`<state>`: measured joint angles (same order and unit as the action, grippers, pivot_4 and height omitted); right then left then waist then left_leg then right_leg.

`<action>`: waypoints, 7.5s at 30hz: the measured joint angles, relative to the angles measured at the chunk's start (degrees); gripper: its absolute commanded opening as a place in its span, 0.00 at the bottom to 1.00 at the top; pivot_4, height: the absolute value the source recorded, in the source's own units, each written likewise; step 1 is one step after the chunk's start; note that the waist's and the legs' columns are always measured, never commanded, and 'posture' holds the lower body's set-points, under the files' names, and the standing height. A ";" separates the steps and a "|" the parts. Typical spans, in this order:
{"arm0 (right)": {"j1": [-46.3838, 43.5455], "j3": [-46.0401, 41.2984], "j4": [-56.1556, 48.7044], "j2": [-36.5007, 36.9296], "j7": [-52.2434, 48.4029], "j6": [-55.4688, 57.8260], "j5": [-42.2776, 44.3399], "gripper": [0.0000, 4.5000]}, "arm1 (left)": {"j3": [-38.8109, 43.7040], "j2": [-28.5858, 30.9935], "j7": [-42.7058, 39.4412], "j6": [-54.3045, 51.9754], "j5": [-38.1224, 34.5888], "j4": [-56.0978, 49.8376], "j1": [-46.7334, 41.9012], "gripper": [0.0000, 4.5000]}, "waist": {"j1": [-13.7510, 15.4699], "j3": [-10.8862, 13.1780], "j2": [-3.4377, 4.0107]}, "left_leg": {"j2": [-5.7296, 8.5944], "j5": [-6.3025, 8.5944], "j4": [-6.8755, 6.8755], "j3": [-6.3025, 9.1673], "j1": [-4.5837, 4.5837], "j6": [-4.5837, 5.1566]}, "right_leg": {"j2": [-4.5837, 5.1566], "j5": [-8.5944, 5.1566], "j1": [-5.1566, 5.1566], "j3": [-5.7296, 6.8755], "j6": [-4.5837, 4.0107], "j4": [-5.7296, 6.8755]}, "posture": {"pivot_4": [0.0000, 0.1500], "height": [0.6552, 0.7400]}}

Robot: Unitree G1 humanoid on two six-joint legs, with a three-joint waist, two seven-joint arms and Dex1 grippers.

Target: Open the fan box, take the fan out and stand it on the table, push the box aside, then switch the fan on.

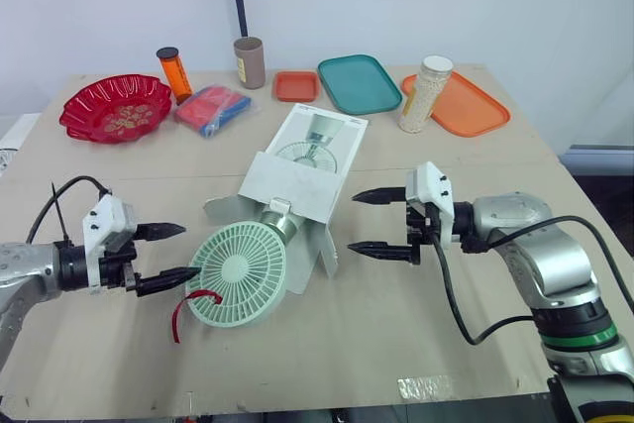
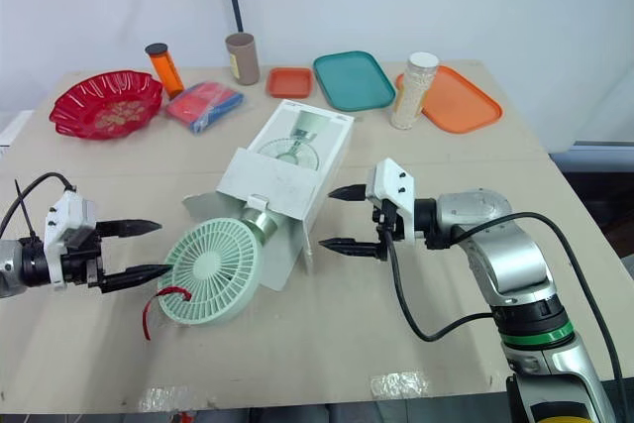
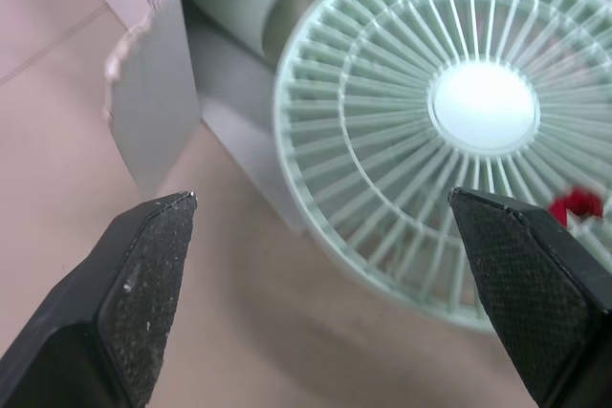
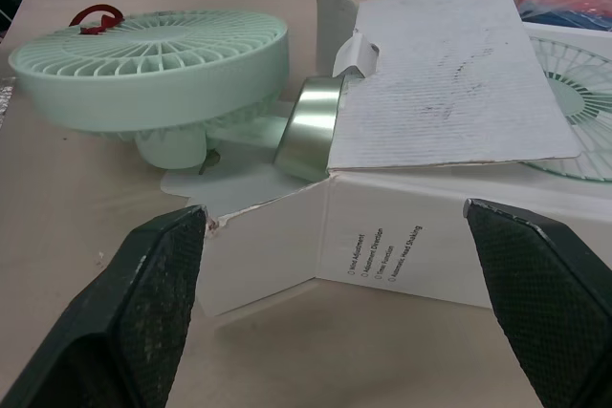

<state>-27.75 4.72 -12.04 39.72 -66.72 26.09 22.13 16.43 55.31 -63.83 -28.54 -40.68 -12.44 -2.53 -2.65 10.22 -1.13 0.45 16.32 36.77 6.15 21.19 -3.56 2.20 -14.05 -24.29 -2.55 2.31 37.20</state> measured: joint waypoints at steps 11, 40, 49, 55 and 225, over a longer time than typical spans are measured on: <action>0.00 0.49 0.42 -0.07 0.14 -0.40 0.02 0.98 | 3.42 2.42 -2.98 3.31 3.06 0.71 -1.99 1.00 | -0.01 0.02 -0.02 | -0.05 -0.01 0.05 -0.01 -0.04 -0.03 | -0.08 0.06 0.00 -0.01 -0.08 0.04 | 1.00 1.00; 6.10 -1.46 -7.34 4.37 -4.26 -0.32 7.43 0.98 | -11.36 -7.07 -1.57 117.95 33.47 47.25 -16.04 1.00 | 0.05 -0.03 -0.04 | -0.08 0.17 0.68 -0.13 0.05 0.29 | -0.07 0.34 0.12 0.02 0.03 0.08 | 1.00 1.00; 7.20 -1.43 -8.01 4.65 -2.90 -0.31 7.21 0.98 | -9.58 -8.35 9.16 120.06 45.29 47.34 -16.04 1.00 | 0.07 -0.04 -0.04 | -0.07 0.18 0.75 -0.13 0.05 0.31 | -0.09 0.34 0.14 0.02 0.04 0.15 | 1.00 1.00; 7.22 -1.43 -8.06 5.00 -1.87 -0.23 6.86 0.98 | -9.34 -9.14 20.39 120.08 58.18 46.53 -16.04 1.00 | 0.08 -0.06 -0.06 | -0.07 0.18 0.75 -0.13 0.04 0.32 | -0.10 0.34 0.15 0.03 0.04 0.15 | 1.00 1.00; -4.96 8.50 10.07 -4.92 -11.47 -12.60 -1.33 1.00 | 36.62 -1.95 15.36 1.66 -9.17 -19.61 23.74 0.42 | -0.06 -0.31 -0.28 | -0.25 0.47 0.99 -0.77 -0.36 0.62 | -0.10 0.17 0.07 -0.10 -0.11 0.77 | 1.00 1.00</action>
<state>-32.72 13.22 -1.97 34.81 -78.20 13.49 20.79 53.06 53.35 -48.47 -26.88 -49.85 -32.05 21.21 -2.70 9.92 -1.40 0.20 16.79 37.75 5.37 20.82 -2.94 2.10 -13.88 -24.22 -2.65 2.20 37.97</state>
